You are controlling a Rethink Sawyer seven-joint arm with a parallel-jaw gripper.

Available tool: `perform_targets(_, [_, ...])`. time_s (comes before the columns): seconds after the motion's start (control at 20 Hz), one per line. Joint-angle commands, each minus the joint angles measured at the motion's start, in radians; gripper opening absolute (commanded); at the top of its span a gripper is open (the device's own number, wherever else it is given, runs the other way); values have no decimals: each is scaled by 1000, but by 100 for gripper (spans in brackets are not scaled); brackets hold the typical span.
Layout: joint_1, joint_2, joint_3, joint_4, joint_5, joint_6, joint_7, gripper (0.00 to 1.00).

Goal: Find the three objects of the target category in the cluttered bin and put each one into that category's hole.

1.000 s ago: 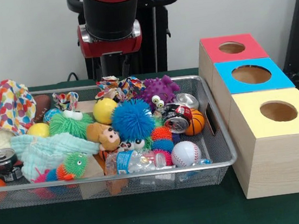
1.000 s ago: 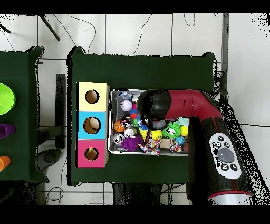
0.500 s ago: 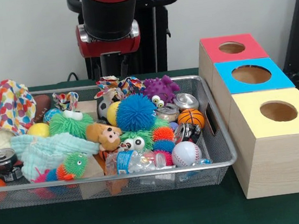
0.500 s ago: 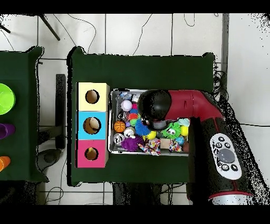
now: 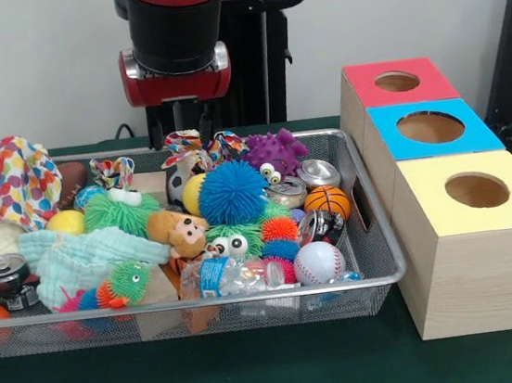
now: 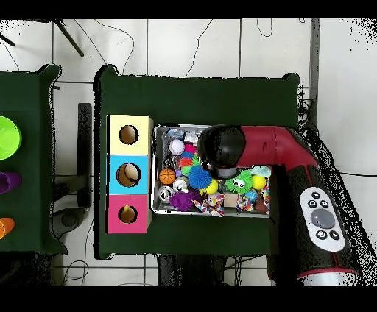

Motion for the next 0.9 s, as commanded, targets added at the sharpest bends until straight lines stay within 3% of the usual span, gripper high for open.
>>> perform_targets(0.05, [-56, 51, 109, 17, -11, -153, -133, 100])
perform_targets(0.6, [-102, 75, 182, 29, -9, -214, -168, 100])
perform_targets(0.9, [-141, 77, 208, 81, -3, -246, -153, 100])
